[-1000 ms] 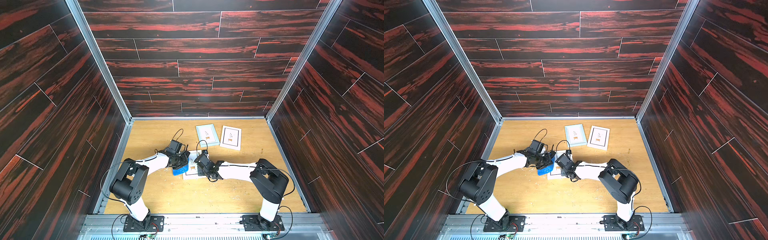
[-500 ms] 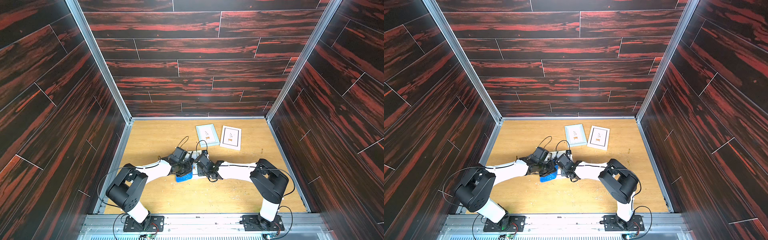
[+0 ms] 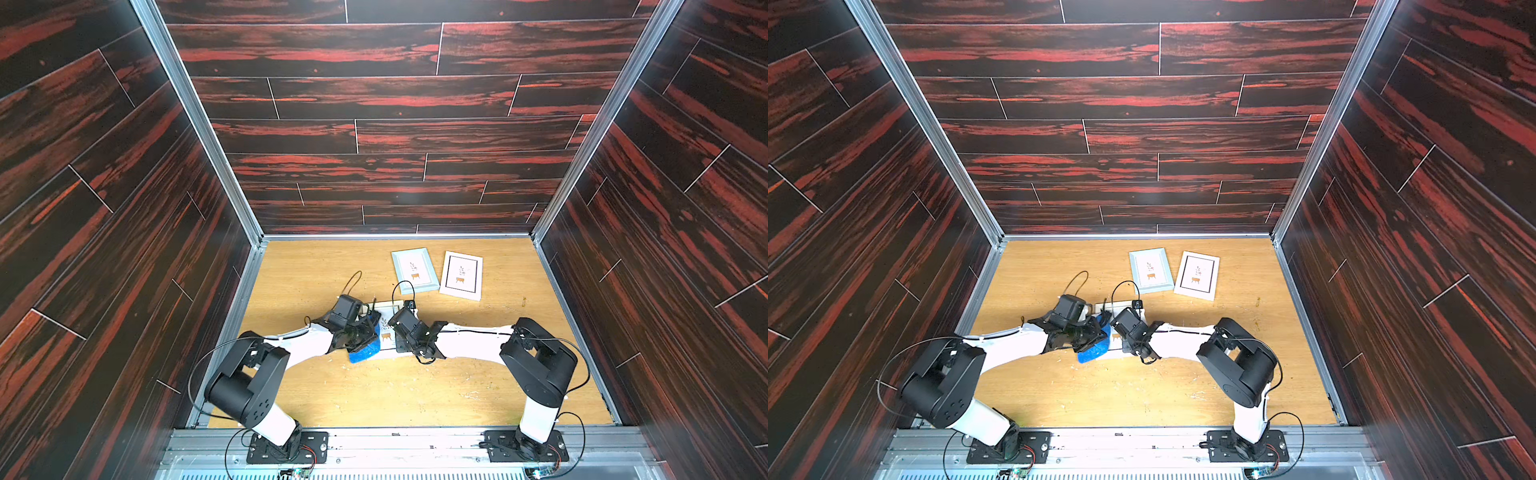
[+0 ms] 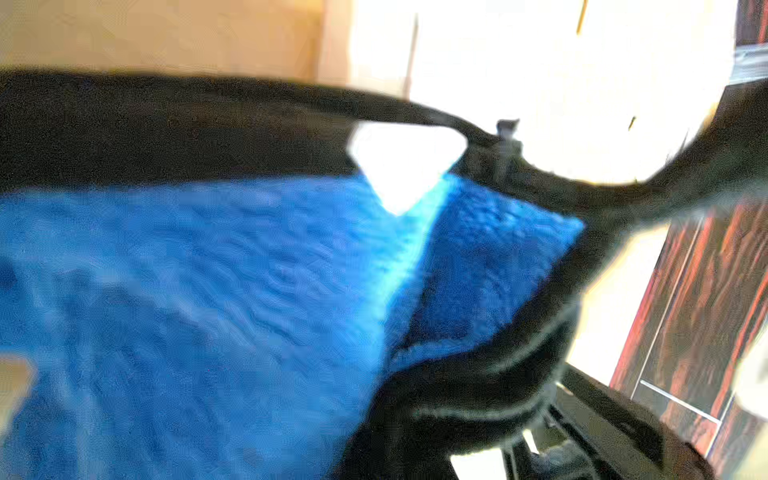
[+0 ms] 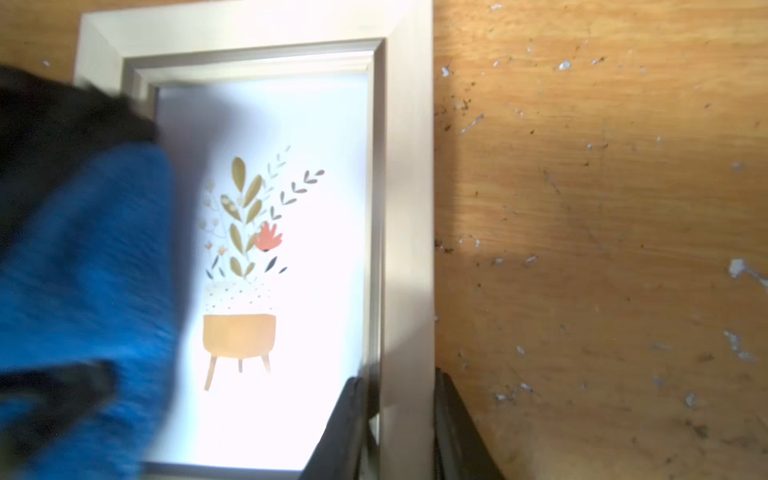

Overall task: Wipe the picture frame with a cloth
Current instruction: Wipe the dirt from the picture frame.

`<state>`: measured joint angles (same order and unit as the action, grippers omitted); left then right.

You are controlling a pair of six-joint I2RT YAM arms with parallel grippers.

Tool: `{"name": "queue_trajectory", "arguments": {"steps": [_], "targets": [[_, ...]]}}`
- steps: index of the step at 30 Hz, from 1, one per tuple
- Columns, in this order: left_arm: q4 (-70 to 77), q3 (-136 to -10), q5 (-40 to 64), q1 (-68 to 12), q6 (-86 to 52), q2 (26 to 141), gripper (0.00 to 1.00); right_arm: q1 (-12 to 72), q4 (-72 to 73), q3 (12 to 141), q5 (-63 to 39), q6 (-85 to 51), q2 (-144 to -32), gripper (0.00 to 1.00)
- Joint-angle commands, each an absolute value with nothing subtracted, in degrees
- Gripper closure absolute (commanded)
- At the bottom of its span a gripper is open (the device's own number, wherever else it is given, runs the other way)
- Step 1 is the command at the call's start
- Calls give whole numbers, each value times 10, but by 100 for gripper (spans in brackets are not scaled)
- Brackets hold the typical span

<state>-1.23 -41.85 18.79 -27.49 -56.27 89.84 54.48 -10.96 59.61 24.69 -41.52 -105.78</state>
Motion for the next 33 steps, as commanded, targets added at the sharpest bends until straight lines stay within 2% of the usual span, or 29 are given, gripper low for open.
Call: {"name": "queue_trajectory", "arguments": {"steps": [1,6,10,13,23,33], "targets": [[-14,-426,181,-312,-561,903,100,543,-154,594,269,-411,-1060,99],[47,-445,193,-331,-589,951,100,543,-156,595,268,-412,-1059,99],[18,-482,152,-319,-536,951,100,544,-153,592,267,-411,-1057,99],[100,-484,157,-304,-526,961,100,544,-152,591,267,-411,-1056,99],[157,-603,192,-299,-525,1110,100,544,-150,582,268,-413,-1048,99],[-2,-536,90,-227,-436,1016,100,543,-149,576,272,-414,-1043,99]]}}
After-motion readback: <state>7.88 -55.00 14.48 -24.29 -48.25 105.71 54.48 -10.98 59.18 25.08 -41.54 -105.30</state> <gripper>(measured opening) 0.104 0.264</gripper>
